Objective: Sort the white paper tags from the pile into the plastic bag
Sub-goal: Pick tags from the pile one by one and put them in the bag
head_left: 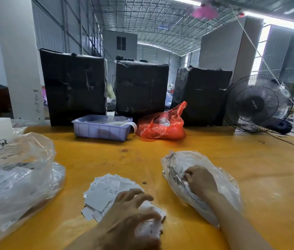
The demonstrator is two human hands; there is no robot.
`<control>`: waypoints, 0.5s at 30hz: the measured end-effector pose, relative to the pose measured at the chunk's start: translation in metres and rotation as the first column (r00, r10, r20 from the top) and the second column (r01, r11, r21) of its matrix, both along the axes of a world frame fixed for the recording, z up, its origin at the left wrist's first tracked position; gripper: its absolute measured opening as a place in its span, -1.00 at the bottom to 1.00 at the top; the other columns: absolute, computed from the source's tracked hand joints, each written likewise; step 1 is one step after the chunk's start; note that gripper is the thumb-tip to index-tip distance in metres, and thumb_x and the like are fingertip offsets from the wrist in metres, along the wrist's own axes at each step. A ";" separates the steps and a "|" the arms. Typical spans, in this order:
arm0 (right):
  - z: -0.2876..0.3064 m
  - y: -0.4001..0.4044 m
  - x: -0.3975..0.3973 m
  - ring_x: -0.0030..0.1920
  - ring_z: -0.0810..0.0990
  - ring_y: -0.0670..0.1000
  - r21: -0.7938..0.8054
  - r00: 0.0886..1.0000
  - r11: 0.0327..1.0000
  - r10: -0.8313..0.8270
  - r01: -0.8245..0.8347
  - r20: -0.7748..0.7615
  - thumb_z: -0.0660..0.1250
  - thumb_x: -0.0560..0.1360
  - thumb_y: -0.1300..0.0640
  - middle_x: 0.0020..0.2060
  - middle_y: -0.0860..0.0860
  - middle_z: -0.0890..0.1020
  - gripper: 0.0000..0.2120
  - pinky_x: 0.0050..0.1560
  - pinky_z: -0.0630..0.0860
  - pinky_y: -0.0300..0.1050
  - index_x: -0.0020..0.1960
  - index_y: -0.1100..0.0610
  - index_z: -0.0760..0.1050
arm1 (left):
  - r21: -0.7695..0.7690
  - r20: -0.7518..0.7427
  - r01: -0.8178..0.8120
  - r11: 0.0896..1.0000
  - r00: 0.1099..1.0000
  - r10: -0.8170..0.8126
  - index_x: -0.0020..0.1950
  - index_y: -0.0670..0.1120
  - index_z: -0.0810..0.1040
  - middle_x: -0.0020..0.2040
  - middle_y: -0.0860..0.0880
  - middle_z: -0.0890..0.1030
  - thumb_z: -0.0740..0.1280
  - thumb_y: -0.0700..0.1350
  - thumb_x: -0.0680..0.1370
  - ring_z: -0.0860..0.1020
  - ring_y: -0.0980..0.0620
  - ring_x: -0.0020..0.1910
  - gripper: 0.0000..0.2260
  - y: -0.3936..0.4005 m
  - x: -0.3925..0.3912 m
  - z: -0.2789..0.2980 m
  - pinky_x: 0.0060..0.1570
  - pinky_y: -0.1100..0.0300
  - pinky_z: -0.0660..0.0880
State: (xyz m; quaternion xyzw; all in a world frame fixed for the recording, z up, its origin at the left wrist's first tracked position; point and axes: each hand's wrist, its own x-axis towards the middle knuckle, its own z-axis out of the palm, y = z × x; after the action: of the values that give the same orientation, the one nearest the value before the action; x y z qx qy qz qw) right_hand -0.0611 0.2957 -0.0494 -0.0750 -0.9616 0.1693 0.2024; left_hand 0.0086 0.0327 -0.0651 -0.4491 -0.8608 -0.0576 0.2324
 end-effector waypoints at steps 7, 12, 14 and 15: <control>0.028 0.007 0.018 -0.36 0.46 -0.04 0.215 0.939 0.976 -0.115 0.045 0.325 0.46 0.35 -0.20 -0.37 -0.04 0.49 -0.61 -0.38 0.33 -0.14 -0.30 0.08 0.40 | 0.128 0.013 -0.151 0.980 0.988 0.151 -0.21 0.28 0.62 -0.14 0.24 0.63 0.14 0.38 0.37 0.61 0.20 -0.12 -0.67 -0.005 -0.015 -0.006 -0.18 0.24 0.52; 0.027 0.005 0.019 -0.23 0.64 0.03 0.097 0.962 0.993 -0.094 0.071 0.255 0.51 0.36 0.14 -0.28 0.07 0.68 -0.89 -0.20 0.58 -0.08 -0.22 0.18 0.65 | 0.149 0.093 -0.234 0.961 0.971 0.222 0.02 0.16 0.64 0.09 0.10 0.61 0.40 0.23 0.40 0.55 0.06 0.14 -0.73 -0.013 -0.027 -0.003 0.07 0.04 0.42; 0.025 0.005 0.018 -0.21 0.64 0.03 0.072 0.970 0.995 -0.083 0.068 0.227 0.50 0.36 0.19 -0.27 0.07 0.69 -0.96 -0.19 0.59 -0.08 -0.22 0.16 0.68 | 0.122 0.192 -0.299 0.947 0.943 0.273 0.22 0.18 0.54 0.30 0.12 0.47 0.29 0.25 0.49 0.34 0.13 0.34 -0.65 -0.018 -0.035 -0.004 0.26 0.12 0.19; 0.024 0.007 0.016 -0.20 0.63 0.04 0.068 0.975 0.995 -0.079 0.067 0.206 0.49 0.37 0.20 -0.25 0.07 0.69 -0.97 -0.20 0.57 -0.08 -0.21 0.16 0.67 | 0.118 0.211 -0.320 0.940 0.933 0.291 0.26 0.18 0.51 0.34 0.13 0.43 0.26 0.25 0.50 0.29 0.15 0.37 -0.63 -0.020 -0.039 -0.005 0.27 0.18 0.13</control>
State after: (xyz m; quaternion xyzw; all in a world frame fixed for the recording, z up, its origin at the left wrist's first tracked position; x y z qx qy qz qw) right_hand -0.0448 0.3023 -0.0250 -0.1216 -0.9788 0.1238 0.1085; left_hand -0.0305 0.0122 -0.0702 -0.2831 -0.9317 -0.1280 0.1884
